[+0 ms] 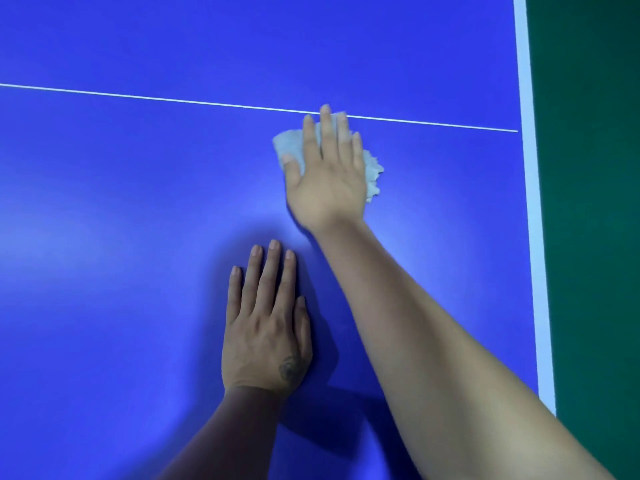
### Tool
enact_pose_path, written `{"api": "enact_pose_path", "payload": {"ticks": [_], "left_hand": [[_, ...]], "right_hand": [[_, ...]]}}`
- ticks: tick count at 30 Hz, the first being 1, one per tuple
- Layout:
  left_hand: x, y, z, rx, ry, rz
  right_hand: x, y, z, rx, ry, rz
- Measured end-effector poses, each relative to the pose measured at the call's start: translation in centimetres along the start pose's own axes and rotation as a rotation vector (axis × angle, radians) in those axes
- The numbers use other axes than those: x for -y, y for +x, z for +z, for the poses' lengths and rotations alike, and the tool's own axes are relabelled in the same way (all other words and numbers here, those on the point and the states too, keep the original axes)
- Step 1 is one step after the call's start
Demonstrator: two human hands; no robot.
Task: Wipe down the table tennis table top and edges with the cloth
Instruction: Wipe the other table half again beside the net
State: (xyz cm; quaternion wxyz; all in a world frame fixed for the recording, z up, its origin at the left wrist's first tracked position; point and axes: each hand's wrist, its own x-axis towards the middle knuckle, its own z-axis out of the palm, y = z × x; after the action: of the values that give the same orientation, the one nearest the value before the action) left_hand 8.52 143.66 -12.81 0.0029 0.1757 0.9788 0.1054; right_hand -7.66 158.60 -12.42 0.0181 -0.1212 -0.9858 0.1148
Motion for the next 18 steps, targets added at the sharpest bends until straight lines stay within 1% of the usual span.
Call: {"api": "enact_pose_path", "payload": {"ticks": [2, 4, 7, 9, 11, 14, 16, 18], "left_hand": [[0.0, 0.0, 0.1, -0.007, 0.000, 0.003], [0.1, -0.1, 0.1, -0.009, 0.000, 0.003], [0.0, 0.0, 0.0, -0.007, 0.002, -0.003], [0.0, 0.0, 0.0, -0.006, 0.006, -0.002], [0.0, 0.0, 0.0, -0.002, 0.017, -0.003], [0.0, 0.0, 0.0, -0.011, 0.018, -0.005], [-0.1, 0.1, 0.0, -0.023, 0.011, 0.002], [0.0, 0.1, 0.0, -0.031, 0.011, 0.011]], "right_hand": [[-0.4, -3.0, 0.4, -0.064, 0.083, -0.062], [-1.9, -6.1, 0.2, -0.087, 0.099, -0.052], [-5.6, -10.0, -1.1, -0.032, 0.025, 0.013], [-8.5, -10.6, -2.0, -0.042, -0.018, 0.107], [-10.4, -9.0, -2.6, -0.064, -0.032, 0.212], [-11.1, -4.3, -2.8, -0.072, -0.024, 0.342], [-10.6, -0.5, -2.4, -0.057, -0.031, 0.387], [-9.2, 2.5, -2.3, -0.018, -0.049, 0.374]]}}
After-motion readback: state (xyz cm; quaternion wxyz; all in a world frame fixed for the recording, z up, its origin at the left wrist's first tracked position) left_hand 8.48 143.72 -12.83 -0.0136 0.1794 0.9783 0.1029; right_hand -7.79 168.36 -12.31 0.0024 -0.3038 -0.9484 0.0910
